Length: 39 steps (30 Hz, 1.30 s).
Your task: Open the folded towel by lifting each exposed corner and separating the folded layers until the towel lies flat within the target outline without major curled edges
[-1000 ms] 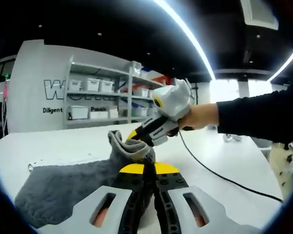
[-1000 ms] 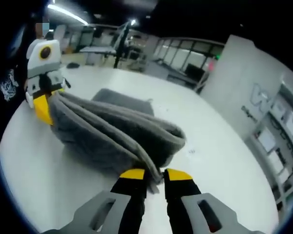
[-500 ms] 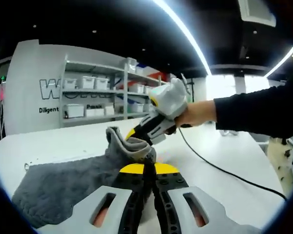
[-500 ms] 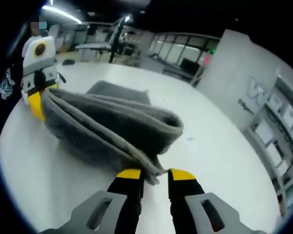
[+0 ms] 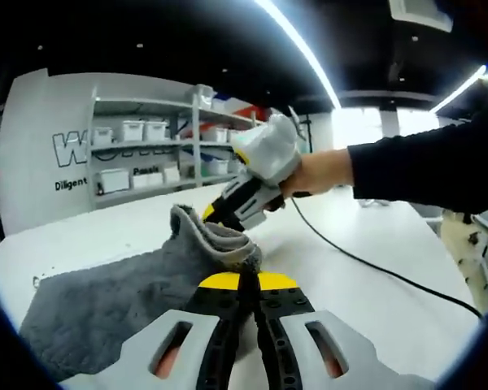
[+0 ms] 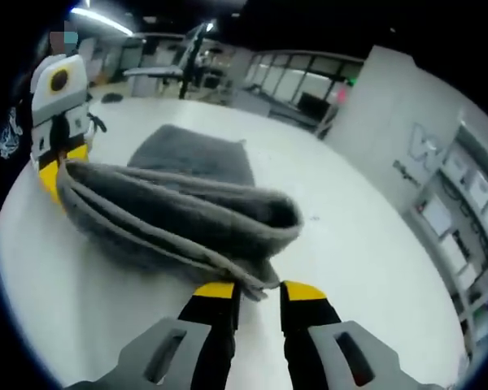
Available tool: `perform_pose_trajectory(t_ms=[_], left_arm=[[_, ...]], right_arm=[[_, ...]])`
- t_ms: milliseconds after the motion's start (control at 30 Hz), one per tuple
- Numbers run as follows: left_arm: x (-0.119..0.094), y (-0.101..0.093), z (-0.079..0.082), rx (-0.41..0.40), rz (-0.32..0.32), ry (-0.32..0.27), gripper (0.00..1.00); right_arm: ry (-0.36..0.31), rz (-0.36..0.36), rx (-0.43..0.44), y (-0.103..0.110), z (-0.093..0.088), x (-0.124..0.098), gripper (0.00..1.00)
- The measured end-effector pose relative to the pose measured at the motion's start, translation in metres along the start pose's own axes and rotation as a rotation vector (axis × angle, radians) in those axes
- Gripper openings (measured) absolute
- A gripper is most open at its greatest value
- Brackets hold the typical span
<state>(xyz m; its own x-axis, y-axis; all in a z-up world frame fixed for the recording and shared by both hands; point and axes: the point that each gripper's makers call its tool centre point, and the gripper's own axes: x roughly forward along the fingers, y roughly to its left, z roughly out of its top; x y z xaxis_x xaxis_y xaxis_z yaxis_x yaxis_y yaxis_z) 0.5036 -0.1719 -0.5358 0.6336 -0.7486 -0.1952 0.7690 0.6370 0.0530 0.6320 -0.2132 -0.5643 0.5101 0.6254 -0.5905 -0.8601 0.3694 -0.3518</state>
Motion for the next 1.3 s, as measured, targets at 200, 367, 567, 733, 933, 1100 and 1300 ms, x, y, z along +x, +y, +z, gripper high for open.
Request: perform_pose_trajectory(t_ms=[200, 367, 567, 733, 933, 1100, 1300], left_arm=[[0.003, -0.005, -0.007, 0.027, -0.01, 0.029, 0.03], [0.006, -0.005, -0.01, 0.026, -0.01, 0.037, 0.03], [0.016, -0.007, -0.021, 0.026, -0.025, 0.077, 0.03], [0.022, -0.006, -0.021, 0.021, -0.012, 0.081, 0.03], [0.027, -0.005, -0.026, 0.023, -0.008, 0.096, 0.03], [0.031, -0.006, -0.037, -0.012, -0.022, 0.121, 0.03], [0.032, -0.01, -0.038, -0.035, -0.052, 0.138, 0.05]], right_arm=[[0.016, -0.001, -0.001, 0.001, -0.007, 0.0, 0.16], [0.031, -0.02, -0.015, -0.004, -0.013, 0.0, 0.15], [0.046, -0.052, 0.0, -0.01, -0.018, 0.001, 0.15], [0.076, -0.098, 0.03, -0.021, -0.032, -0.007, 0.15], [0.08, -0.156, 0.04, -0.031, -0.038, -0.018, 0.16], [0.089, -0.166, 0.027, -0.028, -0.038, -0.02, 0.17], [0.096, -0.154, 0.014, -0.019, -0.038, -0.016, 0.17]])
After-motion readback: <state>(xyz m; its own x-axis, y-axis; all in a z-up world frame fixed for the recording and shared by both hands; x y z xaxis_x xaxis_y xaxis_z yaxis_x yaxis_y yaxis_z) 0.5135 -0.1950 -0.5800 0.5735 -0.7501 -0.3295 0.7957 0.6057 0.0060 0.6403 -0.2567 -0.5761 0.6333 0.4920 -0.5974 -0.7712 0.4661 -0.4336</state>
